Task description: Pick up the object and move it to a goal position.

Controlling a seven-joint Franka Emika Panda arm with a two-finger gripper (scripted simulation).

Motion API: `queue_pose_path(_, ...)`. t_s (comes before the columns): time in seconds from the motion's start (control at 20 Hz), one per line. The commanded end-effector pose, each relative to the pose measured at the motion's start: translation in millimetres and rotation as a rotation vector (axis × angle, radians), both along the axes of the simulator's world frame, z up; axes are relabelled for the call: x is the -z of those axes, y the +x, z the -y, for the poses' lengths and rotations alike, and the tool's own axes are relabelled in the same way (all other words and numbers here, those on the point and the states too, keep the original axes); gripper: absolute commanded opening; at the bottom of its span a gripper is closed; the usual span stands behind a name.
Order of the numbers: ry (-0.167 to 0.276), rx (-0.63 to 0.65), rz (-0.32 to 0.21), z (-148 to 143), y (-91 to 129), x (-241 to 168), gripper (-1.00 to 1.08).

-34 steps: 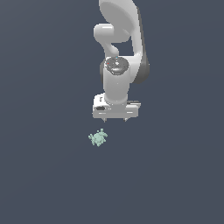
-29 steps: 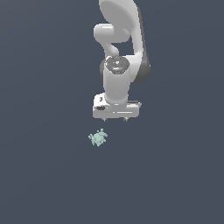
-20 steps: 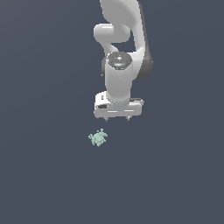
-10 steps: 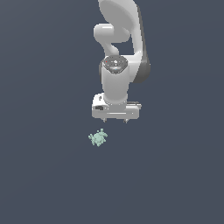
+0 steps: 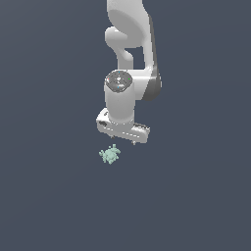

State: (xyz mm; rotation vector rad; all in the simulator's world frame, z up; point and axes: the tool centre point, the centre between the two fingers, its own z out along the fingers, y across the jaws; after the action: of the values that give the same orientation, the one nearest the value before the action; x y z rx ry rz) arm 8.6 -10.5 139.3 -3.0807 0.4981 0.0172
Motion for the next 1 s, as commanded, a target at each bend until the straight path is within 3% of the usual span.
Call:
queue_pose_path(0.0,-0.001,0.085,-0.001,8.6,2.9,6.3,1.0)
queue_pose_path(0.55,-0.014,0.436,-0.003,45.3,12.9,32.2,1.0)
queue_pose_path(0.95,-0.022,0.585,-0.001,61.6,16.3,43.1,1.0)
